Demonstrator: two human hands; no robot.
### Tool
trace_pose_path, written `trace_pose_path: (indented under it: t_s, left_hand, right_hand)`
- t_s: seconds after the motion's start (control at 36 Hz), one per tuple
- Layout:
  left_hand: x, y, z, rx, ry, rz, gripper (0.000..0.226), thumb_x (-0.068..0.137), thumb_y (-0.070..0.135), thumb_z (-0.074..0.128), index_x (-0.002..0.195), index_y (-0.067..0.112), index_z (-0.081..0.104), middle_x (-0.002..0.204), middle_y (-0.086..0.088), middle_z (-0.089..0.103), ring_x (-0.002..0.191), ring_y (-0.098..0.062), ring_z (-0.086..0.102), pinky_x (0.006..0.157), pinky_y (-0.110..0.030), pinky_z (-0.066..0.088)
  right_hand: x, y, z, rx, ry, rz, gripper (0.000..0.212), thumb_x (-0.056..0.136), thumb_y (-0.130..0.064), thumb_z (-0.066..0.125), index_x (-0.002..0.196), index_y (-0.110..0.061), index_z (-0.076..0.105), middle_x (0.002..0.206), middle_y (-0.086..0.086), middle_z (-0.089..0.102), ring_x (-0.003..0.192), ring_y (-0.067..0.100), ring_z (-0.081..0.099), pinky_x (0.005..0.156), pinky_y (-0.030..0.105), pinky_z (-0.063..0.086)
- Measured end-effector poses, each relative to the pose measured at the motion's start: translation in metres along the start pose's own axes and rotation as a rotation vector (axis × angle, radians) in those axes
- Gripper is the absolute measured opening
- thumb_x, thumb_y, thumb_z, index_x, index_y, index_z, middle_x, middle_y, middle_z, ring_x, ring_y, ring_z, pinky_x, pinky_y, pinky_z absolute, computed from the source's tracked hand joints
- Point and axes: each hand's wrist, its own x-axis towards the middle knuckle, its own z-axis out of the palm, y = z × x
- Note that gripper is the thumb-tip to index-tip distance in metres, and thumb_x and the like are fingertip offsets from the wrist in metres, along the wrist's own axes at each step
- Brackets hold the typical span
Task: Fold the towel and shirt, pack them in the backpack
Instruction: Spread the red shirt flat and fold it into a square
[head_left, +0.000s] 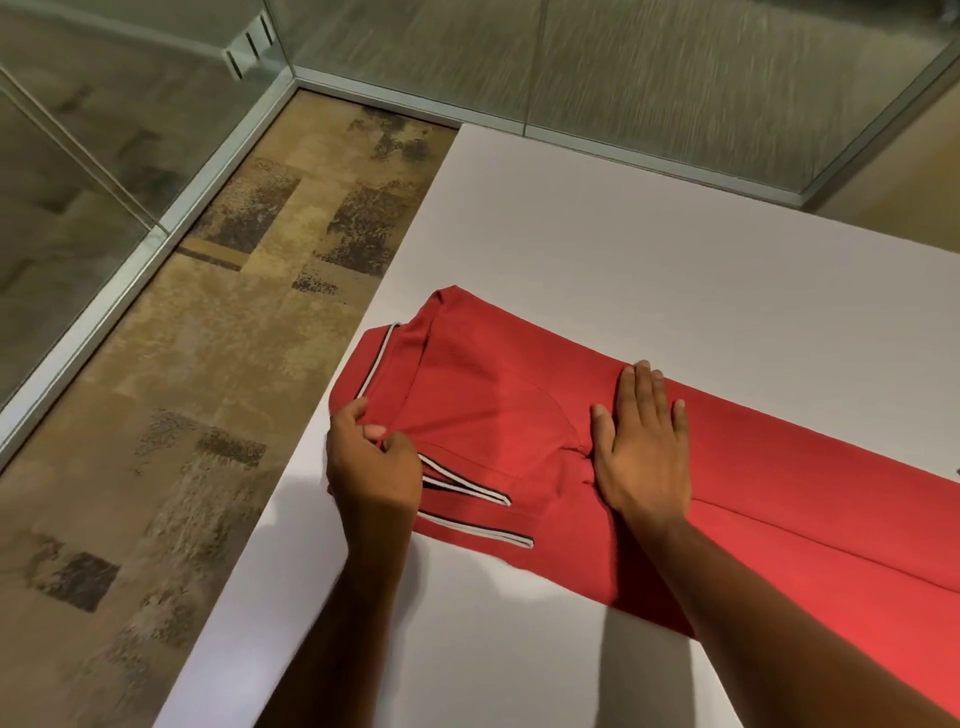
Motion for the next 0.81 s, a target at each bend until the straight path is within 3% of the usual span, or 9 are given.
trace_pose_path:
  t_s: [0.08,0.28,0.39,0.47,0.56,0.64,0.72,0.81]
  left_hand:
    - [-0.003,-0.003,0.000,0.089,-0.037,0.008,0.046,0.089,0.001,0.059,0.131,0.017,0.058,0.111,-0.010,0.065,0.105,-0.029,0.063,0.091,-0.030,0.044]
    - [-0.010,0.001,-0.009,0.375,-0.131,0.150,0.052,0.086,0.010,0.062,0.136,0.020,0.053,0.135,-0.006,0.060,0.120,-0.037,0.060,0.100,-0.044,0.049]
    - [-0.003,0.015,-0.007,0.528,-0.079,0.216,0.046,0.084,0.016,0.061,0.130,0.017,0.060,0.127,-0.008,0.056,0.118,-0.032,0.055,0.096,-0.041,0.046]
    - [0.014,0.035,0.004,0.521,-0.060,0.331,0.044,0.085,0.019,0.059,0.128,0.016,0.062,0.126,-0.009,0.053,0.123,-0.025,0.046,0.107,-0.042,0.040]
    - [0.041,0.060,0.028,0.408,-0.118,0.415,0.038,0.092,0.016,0.055,0.130,0.012,0.061,0.126,-0.008,0.054,0.121,-0.023,0.050,0.106,-0.040,0.042]
    - [0.073,0.083,0.058,0.323,-0.174,0.345,0.035,0.099,0.021,0.054,0.131,0.010,0.062,0.128,-0.009,0.061,0.118,-0.025,0.059,0.100,-0.040,0.048]
    - [0.096,0.095,0.080,0.371,-0.199,0.309,0.030,0.102,0.028,0.053,0.118,0.007,0.067,0.117,-0.009,0.071,0.108,-0.029,0.066,0.087,-0.036,0.050]
    - [0.108,0.101,0.093,0.433,-0.177,0.273,0.039,0.102,0.037,0.052,0.118,0.004,0.067,0.116,-0.013,0.071,0.106,-0.033,0.067,0.085,-0.040,0.052]
  right_hand:
    - [-0.001,-0.001,0.000,-0.004,0.007,0.007,0.070,0.106,-0.052,0.010,0.165,-0.015,0.018,0.173,0.000,0.007,0.160,0.013,-0.001,0.130,0.045,0.005]
    - [-0.002,-0.003,-0.001,-0.009,0.005,0.015,0.070,0.105,-0.052,0.009,0.165,-0.016,0.016,0.173,-0.001,0.006,0.160,0.012,-0.002,0.130,0.044,0.005]
    - [-0.002,-0.002,0.000,-0.028,0.009,0.016,0.070,0.105,-0.053,0.008,0.165,-0.016,0.016,0.173,-0.001,0.005,0.159,0.012,-0.003,0.130,0.045,0.005]
    - [-0.002,-0.003,0.000,-0.026,0.018,0.015,0.071,0.106,-0.053,0.009,0.165,-0.015,0.017,0.173,0.000,0.007,0.160,0.012,-0.002,0.130,0.045,0.005]
    - [-0.002,-0.003,0.000,-0.032,0.019,0.012,0.071,0.105,-0.053,0.009,0.165,-0.015,0.017,0.173,0.000,0.007,0.160,0.012,-0.002,0.130,0.044,0.005]
    - [-0.002,-0.002,0.001,-0.036,0.031,0.011,0.071,0.106,-0.053,0.009,0.165,-0.015,0.018,0.173,0.000,0.008,0.160,0.012,0.000,0.130,0.045,0.007]
    - [-0.002,-0.002,0.002,-0.036,0.044,0.008,0.070,0.106,-0.052,0.011,0.164,-0.014,0.021,0.173,0.001,0.011,0.160,0.013,0.002,0.130,0.046,0.009]
    - [-0.002,-0.002,0.002,-0.042,0.043,0.007,0.070,0.106,-0.051,0.012,0.164,-0.014,0.021,0.173,0.001,0.012,0.160,0.013,0.002,0.130,0.046,0.009]
